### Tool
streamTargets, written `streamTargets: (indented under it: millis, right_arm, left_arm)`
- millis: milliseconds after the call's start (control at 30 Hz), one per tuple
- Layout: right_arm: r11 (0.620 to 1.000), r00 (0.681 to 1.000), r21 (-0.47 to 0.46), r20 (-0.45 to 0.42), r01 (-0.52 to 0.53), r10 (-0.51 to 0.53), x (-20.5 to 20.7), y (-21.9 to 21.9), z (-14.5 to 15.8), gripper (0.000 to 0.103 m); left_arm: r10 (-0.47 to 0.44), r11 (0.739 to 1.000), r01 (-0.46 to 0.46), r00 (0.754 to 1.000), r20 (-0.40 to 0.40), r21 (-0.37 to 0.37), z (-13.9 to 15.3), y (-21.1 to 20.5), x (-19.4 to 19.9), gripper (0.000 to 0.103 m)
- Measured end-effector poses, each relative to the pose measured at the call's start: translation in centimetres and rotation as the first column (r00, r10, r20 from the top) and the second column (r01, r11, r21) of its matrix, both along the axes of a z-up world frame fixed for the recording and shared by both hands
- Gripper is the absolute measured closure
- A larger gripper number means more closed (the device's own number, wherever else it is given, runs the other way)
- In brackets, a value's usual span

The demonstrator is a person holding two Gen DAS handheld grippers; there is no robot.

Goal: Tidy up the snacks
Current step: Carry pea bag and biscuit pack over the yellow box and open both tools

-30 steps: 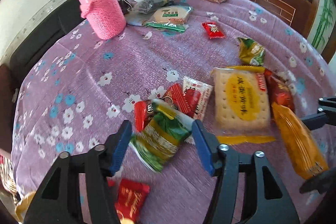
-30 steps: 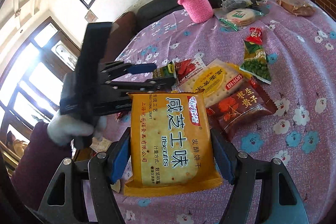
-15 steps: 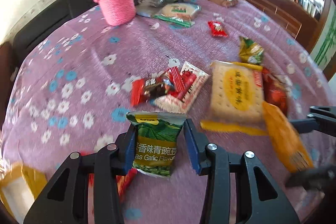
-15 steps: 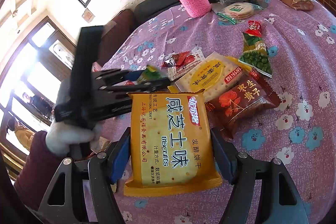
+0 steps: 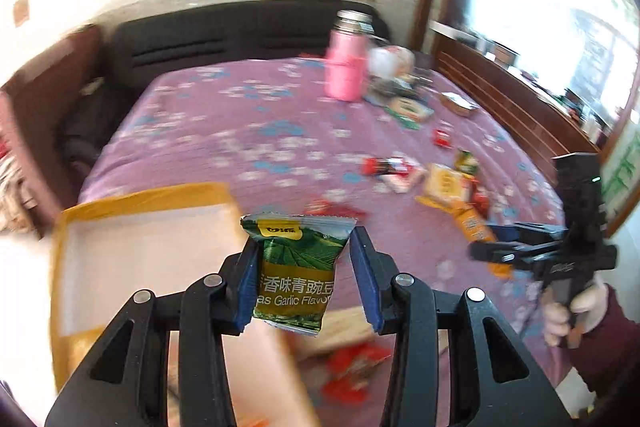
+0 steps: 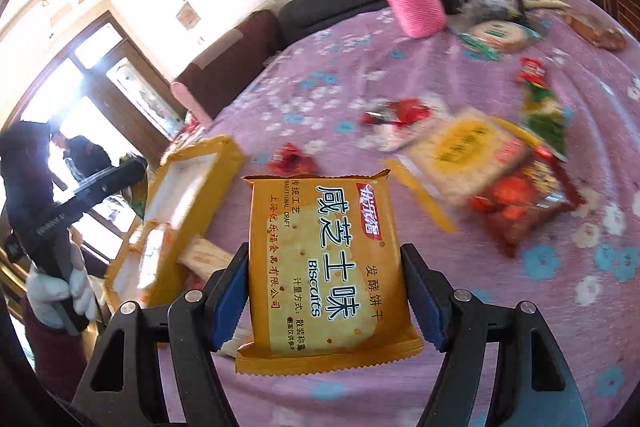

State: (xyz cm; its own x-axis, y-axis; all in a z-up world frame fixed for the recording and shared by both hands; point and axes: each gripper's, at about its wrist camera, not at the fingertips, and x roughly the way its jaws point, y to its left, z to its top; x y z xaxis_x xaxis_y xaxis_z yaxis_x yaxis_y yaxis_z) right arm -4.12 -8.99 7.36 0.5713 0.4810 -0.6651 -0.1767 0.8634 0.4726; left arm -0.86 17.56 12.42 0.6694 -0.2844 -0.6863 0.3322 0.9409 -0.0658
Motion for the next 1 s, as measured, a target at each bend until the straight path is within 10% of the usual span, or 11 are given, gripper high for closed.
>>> streamTargets:
  millis: [400,1000]
  right_arm:
    - [0.961,0.962,-0.069,0.043,-0.267,0.27,4.1,18.1,5.5,0.031]
    - [0.909,0.94,-0.238,-0.092,-0.342,0.329,11.1,30.6,-1.5,0.03]
  left_arm:
    - [0.257,0.948,-0.274,0.959,-0.119,-0.162,-3.8,14.4,1.9,0.062]
    - [0.335,0.906,-0.383,0.91,-0.245,-0.18,-7.5,18.0,6.5,0.06]
